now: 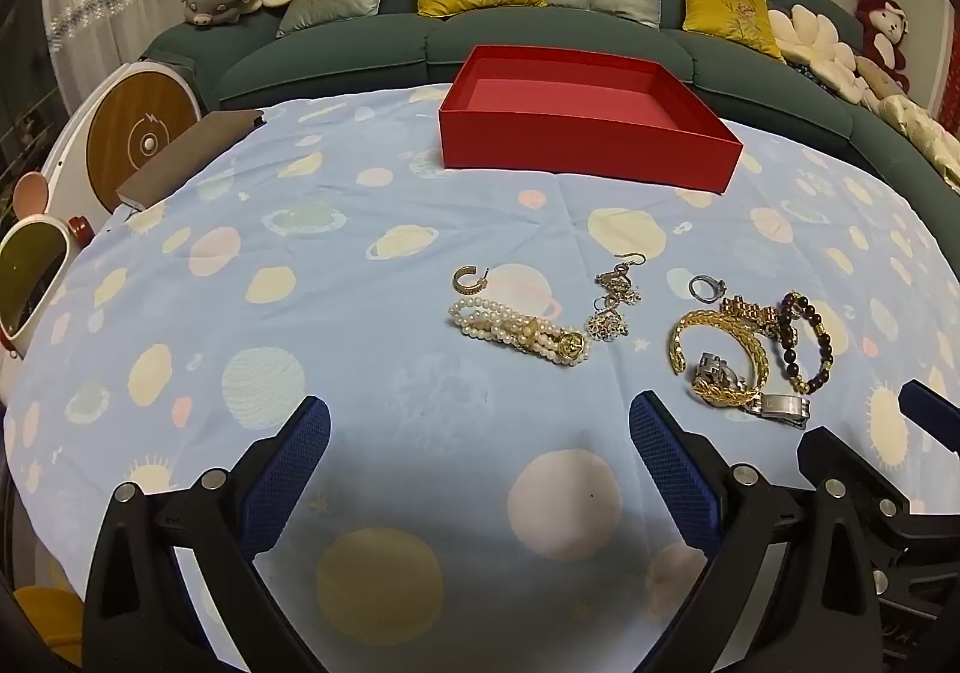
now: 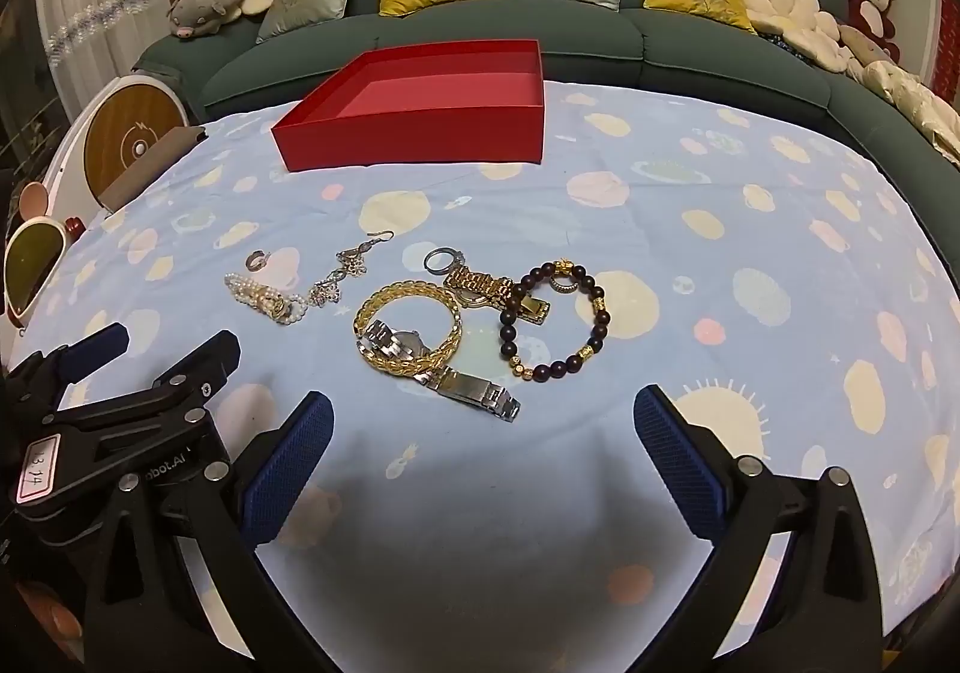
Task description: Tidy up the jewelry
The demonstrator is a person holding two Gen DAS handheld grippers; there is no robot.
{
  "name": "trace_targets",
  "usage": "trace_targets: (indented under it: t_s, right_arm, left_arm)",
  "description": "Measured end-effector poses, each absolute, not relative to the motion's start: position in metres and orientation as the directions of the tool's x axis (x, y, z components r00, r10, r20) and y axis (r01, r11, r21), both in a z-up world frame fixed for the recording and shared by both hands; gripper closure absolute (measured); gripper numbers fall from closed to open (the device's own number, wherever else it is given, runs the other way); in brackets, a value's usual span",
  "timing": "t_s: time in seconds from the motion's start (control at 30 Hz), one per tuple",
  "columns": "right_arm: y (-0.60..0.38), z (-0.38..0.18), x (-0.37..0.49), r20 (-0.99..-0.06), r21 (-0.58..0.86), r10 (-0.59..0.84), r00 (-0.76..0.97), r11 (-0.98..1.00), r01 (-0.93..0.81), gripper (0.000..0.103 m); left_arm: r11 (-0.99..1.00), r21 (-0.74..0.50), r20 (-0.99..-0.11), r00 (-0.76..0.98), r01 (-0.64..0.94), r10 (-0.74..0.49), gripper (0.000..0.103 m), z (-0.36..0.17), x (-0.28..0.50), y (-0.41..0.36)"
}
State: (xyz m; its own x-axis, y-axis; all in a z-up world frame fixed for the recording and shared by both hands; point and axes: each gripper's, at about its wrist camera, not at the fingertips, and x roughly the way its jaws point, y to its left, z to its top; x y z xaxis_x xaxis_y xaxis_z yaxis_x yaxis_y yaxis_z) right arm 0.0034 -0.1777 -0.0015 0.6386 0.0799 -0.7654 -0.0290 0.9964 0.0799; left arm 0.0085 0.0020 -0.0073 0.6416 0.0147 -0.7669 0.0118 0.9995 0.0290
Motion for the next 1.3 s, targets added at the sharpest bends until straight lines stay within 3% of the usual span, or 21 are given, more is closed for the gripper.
trace_targets:
  t_s: [1.3]
  right_arm:
    - [-0.1766, -0.0012, 0.0000, -0.760, 0.067, 0.069, 0.646, 0.997, -0.027, 0.005]
  left_arm:
    - [0.999, 0.043, -0.761, 0.648, 0.009, 0.027, 0.006, -0.0051, 0.0064, 0.0010]
